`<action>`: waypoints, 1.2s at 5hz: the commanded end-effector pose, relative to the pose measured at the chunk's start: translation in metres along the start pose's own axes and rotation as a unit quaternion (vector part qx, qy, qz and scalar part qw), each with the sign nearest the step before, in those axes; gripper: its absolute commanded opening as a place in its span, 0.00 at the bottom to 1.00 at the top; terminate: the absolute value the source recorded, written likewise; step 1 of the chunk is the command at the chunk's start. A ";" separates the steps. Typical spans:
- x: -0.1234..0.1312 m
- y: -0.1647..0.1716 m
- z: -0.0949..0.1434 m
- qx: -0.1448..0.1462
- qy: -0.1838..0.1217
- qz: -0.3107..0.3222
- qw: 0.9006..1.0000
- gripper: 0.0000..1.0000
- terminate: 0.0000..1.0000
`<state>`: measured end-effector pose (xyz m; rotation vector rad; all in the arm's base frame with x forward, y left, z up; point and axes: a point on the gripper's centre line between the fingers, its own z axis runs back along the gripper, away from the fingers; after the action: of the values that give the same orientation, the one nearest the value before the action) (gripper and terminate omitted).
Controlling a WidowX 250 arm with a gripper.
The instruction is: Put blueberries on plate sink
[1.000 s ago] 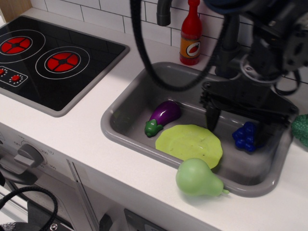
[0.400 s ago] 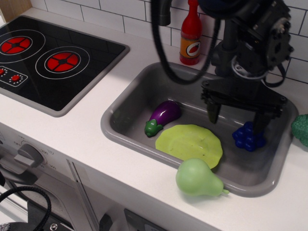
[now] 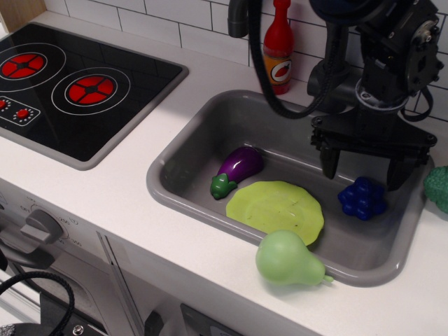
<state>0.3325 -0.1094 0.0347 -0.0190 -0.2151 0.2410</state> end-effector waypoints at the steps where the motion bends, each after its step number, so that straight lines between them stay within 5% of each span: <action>1: 0.009 -0.008 -0.004 0.008 -0.024 0.002 1.000 1.00 0.00; 4: 0.018 -0.021 -0.023 0.004 -0.021 0.001 1.000 1.00 0.00; 5: 0.020 -0.023 -0.026 0.001 -0.015 0.002 1.000 0.00 0.00; 6: 0.021 -0.022 -0.026 -0.003 -0.013 0.005 1.000 0.00 0.00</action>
<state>0.3493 -0.1189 -0.0003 0.0055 -0.1882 0.2518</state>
